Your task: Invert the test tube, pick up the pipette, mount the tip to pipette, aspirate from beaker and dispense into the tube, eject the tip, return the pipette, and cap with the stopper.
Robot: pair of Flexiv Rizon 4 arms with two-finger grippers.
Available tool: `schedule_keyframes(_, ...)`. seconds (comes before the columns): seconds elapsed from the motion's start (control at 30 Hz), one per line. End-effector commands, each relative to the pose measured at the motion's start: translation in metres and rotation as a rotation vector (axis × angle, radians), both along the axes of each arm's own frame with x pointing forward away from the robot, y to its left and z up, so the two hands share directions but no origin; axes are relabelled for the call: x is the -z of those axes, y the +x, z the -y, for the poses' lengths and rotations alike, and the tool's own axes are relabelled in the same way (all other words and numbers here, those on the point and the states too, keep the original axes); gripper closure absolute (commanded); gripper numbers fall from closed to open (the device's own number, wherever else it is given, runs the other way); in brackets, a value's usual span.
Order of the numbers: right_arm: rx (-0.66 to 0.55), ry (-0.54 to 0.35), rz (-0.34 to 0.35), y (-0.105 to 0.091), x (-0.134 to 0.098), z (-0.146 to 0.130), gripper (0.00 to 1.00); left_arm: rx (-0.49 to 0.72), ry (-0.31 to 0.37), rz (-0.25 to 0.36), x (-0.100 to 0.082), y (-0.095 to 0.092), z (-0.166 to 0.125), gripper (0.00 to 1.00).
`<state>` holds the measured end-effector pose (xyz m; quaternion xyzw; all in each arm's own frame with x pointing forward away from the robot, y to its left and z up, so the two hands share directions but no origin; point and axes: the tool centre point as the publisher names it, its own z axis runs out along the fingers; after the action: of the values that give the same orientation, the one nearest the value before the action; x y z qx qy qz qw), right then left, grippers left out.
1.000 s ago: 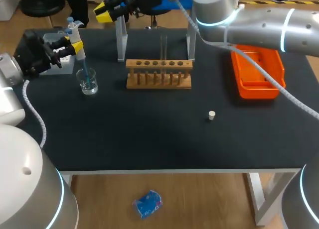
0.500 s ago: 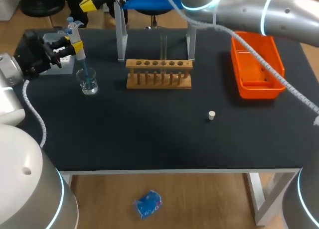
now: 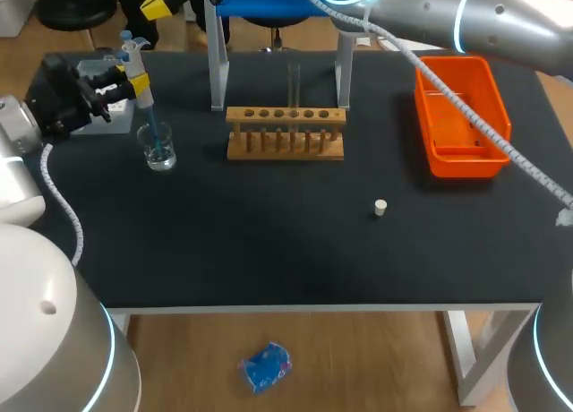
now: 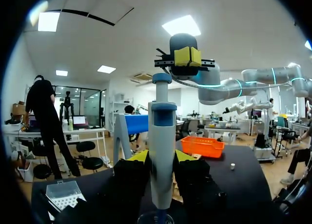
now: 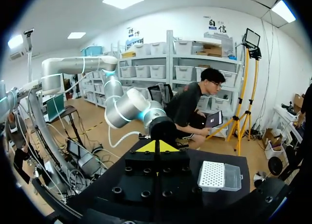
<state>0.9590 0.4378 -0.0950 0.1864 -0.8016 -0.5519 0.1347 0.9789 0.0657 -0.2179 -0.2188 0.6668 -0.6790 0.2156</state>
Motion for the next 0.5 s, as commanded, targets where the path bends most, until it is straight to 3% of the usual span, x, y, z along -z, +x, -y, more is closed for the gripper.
schedule_keyframes(0.03, -0.045, -0.011, -0.013, 0.009, 0.003, -0.01, 1.0, 0.0, -0.002, 0.003, 0.001, 0.0, 0.0, 1.0)
schedule_keyframes(0.5, -0.073, -0.024, -0.008, 0.015, 0.009, -0.029, 1.0, 0.0, -0.002, 0.003, 0.001, 0.0, 0.0, 1.0)
